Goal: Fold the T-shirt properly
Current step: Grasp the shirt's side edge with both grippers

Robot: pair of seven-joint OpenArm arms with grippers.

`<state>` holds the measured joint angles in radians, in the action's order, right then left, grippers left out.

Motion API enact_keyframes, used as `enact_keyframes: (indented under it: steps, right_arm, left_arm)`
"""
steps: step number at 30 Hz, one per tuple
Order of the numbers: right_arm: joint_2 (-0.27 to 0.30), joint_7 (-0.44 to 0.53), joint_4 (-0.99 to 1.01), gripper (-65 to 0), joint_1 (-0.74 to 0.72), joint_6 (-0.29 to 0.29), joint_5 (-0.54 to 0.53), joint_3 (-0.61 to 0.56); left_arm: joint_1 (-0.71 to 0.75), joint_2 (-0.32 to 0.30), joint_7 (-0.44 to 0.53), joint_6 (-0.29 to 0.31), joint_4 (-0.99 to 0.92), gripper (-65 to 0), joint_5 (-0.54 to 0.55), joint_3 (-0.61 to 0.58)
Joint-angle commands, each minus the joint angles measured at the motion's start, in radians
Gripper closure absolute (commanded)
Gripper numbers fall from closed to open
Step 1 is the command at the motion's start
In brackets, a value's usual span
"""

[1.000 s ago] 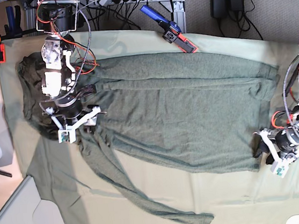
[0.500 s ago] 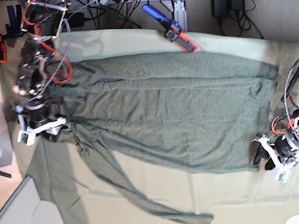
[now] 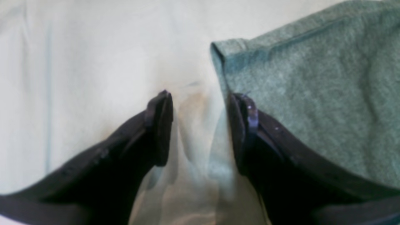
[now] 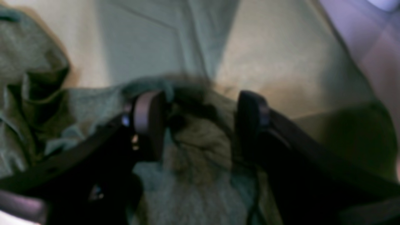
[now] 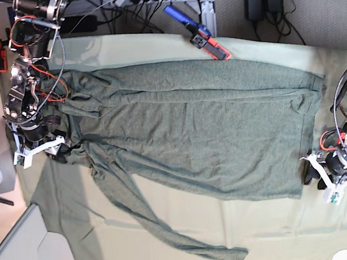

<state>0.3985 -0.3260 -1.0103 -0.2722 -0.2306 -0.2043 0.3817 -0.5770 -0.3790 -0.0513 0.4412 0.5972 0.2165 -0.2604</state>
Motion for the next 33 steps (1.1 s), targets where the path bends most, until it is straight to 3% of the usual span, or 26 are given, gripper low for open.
enact_keyframes:
  steps: [1, 7, 12, 16, 19, 24, 33]
  right_arm:
    - [0.019, 0.022, -0.012, -36.2, -0.018, -0.012, -0.01, 0.001]
    - [0.01, 0.022, -0.013, -36.2, -0.018, -0.013, -0.024, -0.002]
    - [0.003, 0.014, -0.013, -36.2, -0.018, -0.013, -0.024, -0.002]
    - [0.003, 0.015, -0.013, -36.2, -0.018, -0.013, -0.024, -0.002]
    - [0.003, 0.014, -0.013, -36.2, -0.018, -0.013, -0.024, -0.002]
    - [0.003, 0.014, -0.013, -36.2, -0.018, -0.013, -0.024, -0.002]
    - [0.003, 0.014, -0.013, -36.2, -0.018, -0.013, -0.026, -0.002]
  left_arm:
    - [-0.035, -0.006, 0.021, -0.006, 0.011, -33.2, 0.013, 0.006]
    - [-0.035, 0.035, 0.002, 0.002, 0.011, -33.2, 0.017, 0.006]
    - [-0.034, 0.065, -0.003, 0.068, 0.012, -33.2, 0.02, 0.006]
    - [-0.035, 0.08, -0.011, 0.08, 0.013, -33.2, 0.023, 0.006]
    - [-0.035, 0.08, -0.011, 0.167, 0.02, -33.2, 0.061, 0.006]
    - [-0.035, 0.08, -0.011, 0.235, 0.033, -33.2, 0.087, 0.006]
    - [-0.034, 0.084, -0.013, 0.238, 0.033, -33.2, 0.087, 0.006]
